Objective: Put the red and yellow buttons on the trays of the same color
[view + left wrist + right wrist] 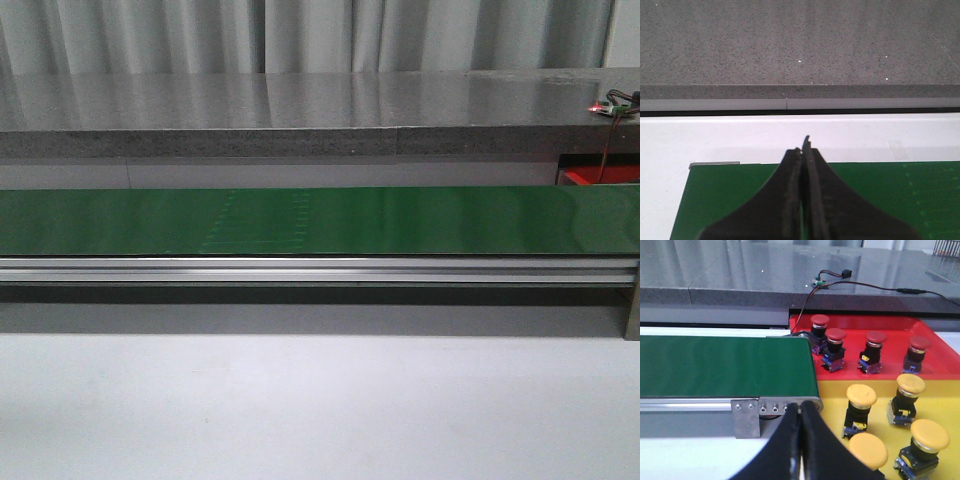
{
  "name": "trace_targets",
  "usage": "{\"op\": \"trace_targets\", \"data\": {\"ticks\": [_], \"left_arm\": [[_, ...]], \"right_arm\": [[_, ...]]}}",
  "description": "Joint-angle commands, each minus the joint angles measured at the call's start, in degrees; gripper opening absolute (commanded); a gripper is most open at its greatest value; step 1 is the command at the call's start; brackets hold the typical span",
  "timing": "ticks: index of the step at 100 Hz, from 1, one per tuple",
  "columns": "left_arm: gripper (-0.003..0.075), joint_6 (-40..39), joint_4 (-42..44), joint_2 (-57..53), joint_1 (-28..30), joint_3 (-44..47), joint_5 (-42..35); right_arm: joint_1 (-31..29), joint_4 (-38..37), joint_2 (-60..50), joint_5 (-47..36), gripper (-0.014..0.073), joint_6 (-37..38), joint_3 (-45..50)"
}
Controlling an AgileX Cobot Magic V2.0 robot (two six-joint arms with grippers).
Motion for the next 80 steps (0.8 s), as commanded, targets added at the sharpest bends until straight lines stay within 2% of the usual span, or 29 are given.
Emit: {"op": "trace_targets", "data": {"ticks": [1, 13, 30, 51, 80], "left_arm": [[-0.0020, 0.07, -0.78, -1.19, -0.27, -1.45, -3.61], [-0.0019, 0.07, -0.78, -1.19, -0.27, -1.45, -3.61], [-0.0020, 0.07, -0.78, -1.19, -0.27, -1.45, -3.61], [-0.0020, 0.07, -0.78, -1.09, -0.27, -1.45, -3.72], [-0.0019, 0.07, -0.78, -1.09, -0.27, -1.45, -3.72]], "right_arm": [[0.86, 0.40, -0.83, -9.22, -0.0074, -0.35, -0.18], [4.00, -1.75, -0.83, -15.14, -0.0074, 0.02, 3.08], [9.28, -8.84, -0.83, -22.29, -0.0074, 8.04, 7.91], [9.82, -10.95, -0.83, -25.56, -0.0074, 9.24, 7.76], [9.82, -10.95, -0.83, -25.52, -0.0074, 9.24, 7.70]]}}
